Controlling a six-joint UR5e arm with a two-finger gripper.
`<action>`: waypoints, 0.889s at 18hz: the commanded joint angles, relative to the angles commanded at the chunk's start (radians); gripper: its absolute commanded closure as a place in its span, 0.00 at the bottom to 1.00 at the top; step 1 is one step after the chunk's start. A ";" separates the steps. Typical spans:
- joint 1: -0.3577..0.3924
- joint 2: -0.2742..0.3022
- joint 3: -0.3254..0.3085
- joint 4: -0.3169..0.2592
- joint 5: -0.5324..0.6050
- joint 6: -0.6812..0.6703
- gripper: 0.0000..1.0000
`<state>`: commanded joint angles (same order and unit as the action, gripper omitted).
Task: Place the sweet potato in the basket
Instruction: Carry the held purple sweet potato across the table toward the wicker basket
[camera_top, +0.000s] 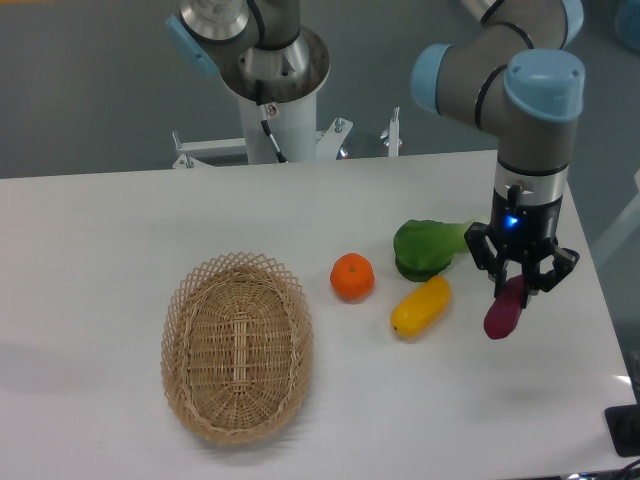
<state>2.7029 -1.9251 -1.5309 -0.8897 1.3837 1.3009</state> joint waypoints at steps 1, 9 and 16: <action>-0.005 0.000 -0.003 0.000 0.000 -0.005 0.85; -0.075 0.011 -0.005 -0.002 0.009 -0.121 0.85; -0.132 0.078 -0.112 -0.011 0.012 -0.227 0.85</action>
<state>2.5710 -1.8471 -1.6426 -0.9005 1.3959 1.0740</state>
